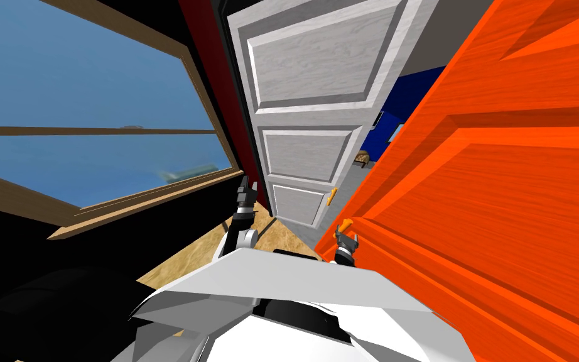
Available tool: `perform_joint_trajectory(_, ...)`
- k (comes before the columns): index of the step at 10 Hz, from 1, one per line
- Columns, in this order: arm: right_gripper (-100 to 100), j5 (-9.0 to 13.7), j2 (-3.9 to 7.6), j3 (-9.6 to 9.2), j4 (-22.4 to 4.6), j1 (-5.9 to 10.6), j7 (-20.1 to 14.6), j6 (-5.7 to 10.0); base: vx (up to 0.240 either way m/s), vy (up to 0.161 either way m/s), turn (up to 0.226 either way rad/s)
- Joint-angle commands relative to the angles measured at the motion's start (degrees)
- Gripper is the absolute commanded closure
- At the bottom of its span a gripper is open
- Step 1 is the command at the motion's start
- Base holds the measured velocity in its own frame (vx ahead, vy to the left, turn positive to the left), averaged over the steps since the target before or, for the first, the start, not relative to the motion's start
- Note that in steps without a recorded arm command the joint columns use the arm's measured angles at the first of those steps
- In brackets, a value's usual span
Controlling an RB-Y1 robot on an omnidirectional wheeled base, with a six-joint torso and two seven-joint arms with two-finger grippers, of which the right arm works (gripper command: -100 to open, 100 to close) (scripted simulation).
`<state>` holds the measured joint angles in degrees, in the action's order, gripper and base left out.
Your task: Push the door open
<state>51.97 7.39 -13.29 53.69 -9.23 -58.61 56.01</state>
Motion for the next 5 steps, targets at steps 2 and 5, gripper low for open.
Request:
perform_joint_trajectory(2,100,0.77,1.1,1.62,-1.57,-0.56,0.06,0.56,-0.002,0.006,-0.017)
perform_joint_trajectory(5,100,0.92,1.27,1.95,-2.27,-0.34,-0.1,0.66,-0.005,-0.009,0.01)
